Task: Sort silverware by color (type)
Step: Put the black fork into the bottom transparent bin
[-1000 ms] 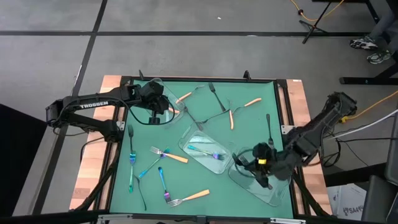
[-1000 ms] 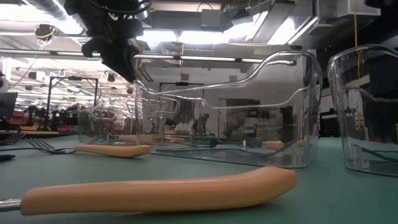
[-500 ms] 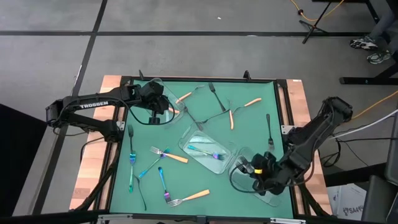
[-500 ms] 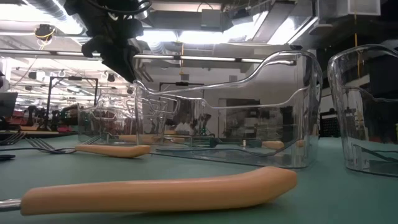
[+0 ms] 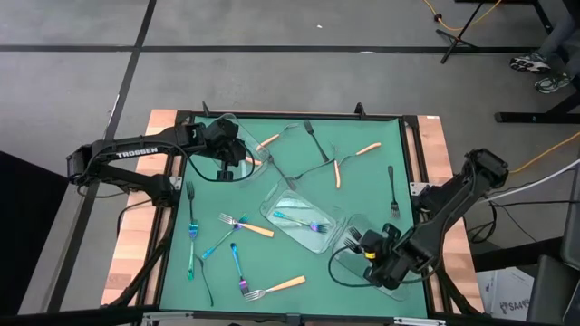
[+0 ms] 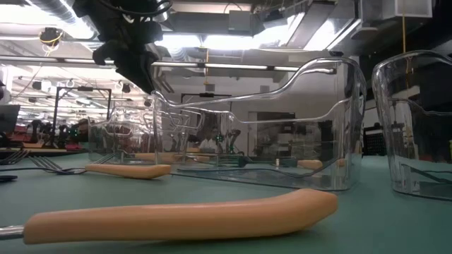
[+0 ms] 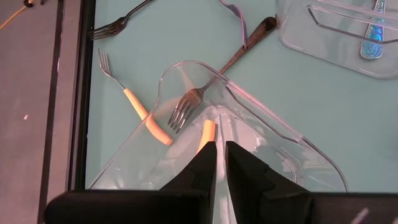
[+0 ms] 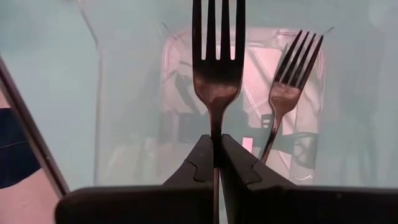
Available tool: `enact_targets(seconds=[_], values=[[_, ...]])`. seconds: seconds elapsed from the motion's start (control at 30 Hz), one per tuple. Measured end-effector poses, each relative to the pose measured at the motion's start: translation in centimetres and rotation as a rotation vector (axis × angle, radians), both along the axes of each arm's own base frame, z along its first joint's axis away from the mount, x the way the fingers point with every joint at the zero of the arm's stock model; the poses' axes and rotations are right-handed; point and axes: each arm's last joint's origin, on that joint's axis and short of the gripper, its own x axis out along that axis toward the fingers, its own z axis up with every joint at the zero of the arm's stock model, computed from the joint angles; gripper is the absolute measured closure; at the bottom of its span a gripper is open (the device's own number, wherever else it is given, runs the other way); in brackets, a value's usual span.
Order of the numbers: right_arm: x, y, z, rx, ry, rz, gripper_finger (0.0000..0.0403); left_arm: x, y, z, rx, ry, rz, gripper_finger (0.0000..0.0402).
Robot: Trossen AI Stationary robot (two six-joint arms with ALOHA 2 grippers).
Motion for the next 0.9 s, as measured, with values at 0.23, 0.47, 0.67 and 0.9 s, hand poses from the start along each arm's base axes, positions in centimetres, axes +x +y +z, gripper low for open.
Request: enact_targets(seconds=[0.23, 0.47, 0.67, 0.9], values=[[0.4, 0.4, -1.2, -0.036, 0.032, 0.001, 0.0403, 0.0, 0.0, 0.0, 0.0, 0.0, 0.0, 0.0373], [0.6, 0.7, -2.3, -0.068, 0.061, 0.001, 0.0403, 0.0, 0.0, 0.0, -0.001, 0.0, -0.001, 0.0373], [0.8, 0.9, -2.9, -0.085, 0.077, 0.001, 0.0403, 0.3, -0.8, 0.0, 0.0, 0.0, -0.036, 0.0373], [0.8, 0.9, -3.0, -0.086, 0.077, 0.001, 0.0403, 0.8, -2.2, 0.0, -0.007, -0.003, -0.082, 0.0373]])
